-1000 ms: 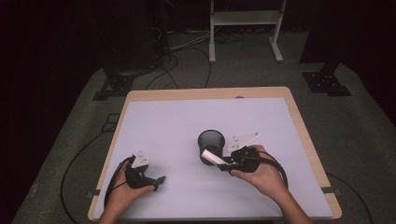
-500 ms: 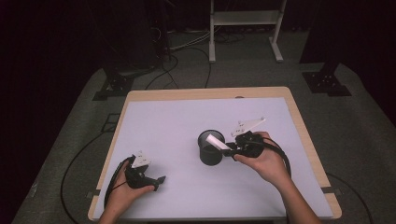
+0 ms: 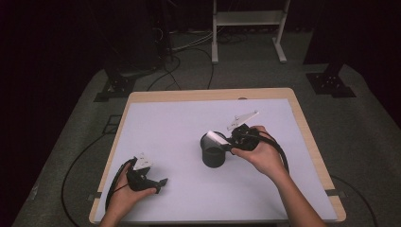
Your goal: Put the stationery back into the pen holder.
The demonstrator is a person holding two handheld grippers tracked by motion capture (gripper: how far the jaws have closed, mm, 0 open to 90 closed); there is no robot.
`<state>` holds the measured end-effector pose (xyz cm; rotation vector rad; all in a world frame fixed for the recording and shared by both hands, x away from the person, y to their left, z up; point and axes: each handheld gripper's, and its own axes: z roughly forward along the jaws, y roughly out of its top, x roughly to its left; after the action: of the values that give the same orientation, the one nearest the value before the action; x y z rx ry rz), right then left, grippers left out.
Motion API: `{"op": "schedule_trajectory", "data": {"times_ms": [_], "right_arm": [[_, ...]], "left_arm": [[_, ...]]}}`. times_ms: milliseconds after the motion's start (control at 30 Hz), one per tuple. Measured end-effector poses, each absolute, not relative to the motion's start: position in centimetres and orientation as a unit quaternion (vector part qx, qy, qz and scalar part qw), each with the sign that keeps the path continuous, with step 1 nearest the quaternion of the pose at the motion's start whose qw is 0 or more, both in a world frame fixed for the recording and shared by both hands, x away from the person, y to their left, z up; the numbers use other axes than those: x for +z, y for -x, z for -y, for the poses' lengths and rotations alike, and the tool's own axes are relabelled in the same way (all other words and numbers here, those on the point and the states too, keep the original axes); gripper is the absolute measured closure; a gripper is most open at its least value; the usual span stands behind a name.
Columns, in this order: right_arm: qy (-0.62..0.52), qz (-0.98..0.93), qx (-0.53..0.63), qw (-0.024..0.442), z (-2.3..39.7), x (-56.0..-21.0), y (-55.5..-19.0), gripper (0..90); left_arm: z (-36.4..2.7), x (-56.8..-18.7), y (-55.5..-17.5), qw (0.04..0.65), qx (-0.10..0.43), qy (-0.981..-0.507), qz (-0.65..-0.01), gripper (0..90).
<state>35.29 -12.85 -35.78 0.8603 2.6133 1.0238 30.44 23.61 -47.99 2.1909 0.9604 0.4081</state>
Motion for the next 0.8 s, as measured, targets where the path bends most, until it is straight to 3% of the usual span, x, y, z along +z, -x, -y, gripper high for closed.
{"op": "schedule_trajectory", "data": {"times_ms": [800], "right_arm": [[-0.298,-0.890,0.330,0.102,12.1,-35.9,-36.5,70.3]], "left_arm": [[-23.6,-48.0,-30.4,0.349,0.157,-0.846,-0.371,1.6]]}}
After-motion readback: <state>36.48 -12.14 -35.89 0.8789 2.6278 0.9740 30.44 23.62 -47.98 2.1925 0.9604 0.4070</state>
